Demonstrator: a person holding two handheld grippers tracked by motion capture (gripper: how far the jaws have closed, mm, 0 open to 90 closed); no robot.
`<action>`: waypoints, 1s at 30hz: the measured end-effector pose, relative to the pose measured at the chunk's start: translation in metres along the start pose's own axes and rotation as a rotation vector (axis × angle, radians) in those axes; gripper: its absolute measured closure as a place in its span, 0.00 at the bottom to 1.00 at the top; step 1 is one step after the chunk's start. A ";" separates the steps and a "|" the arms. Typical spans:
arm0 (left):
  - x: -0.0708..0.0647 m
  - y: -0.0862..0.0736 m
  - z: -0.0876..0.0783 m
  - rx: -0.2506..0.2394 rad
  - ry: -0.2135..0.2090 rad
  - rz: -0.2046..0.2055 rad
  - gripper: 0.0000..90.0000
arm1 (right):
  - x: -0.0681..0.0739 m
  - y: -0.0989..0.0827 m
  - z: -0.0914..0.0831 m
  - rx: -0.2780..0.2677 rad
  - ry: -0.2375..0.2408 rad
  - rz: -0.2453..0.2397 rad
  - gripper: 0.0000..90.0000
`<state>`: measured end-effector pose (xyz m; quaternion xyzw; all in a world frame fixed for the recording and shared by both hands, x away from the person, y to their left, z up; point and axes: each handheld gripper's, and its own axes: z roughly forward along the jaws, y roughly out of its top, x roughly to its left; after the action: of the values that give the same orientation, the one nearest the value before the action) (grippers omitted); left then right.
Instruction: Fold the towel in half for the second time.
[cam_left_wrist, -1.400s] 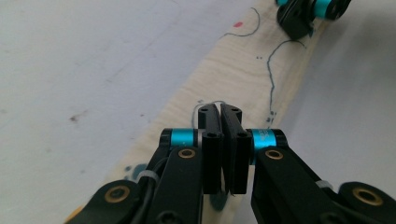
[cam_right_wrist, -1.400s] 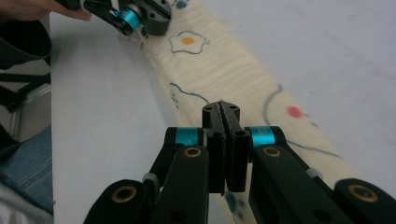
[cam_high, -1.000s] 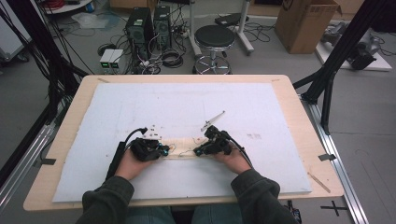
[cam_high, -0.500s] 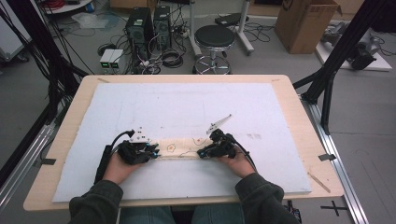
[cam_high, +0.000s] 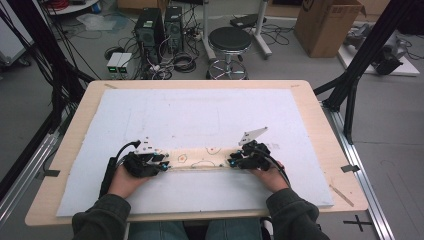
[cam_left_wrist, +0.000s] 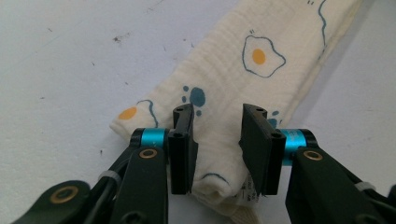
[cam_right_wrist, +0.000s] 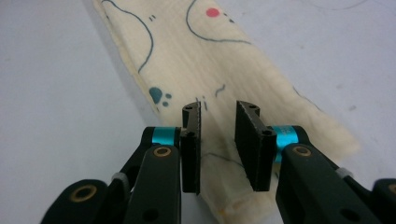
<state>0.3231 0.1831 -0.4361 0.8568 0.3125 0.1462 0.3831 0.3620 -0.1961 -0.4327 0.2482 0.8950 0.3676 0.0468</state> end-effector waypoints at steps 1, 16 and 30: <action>0.000 0.000 0.000 0.000 0.000 0.000 0.71 | -0.001 -0.002 -0.002 -0.002 -0.002 0.005 0.76; 0.002 0.005 -0.008 -0.082 -0.009 -0.019 0.55 | 0.003 0.007 -0.013 -0.080 -0.013 -0.060 0.65; 0.023 -0.002 0.001 0.020 -0.029 -0.053 0.44 | -0.013 0.013 0.007 0.002 -0.022 -0.040 0.51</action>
<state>0.3405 0.1986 -0.4374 0.8540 0.3311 0.1203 0.3830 0.3806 -0.1902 -0.4301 0.2344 0.8995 0.3631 0.0636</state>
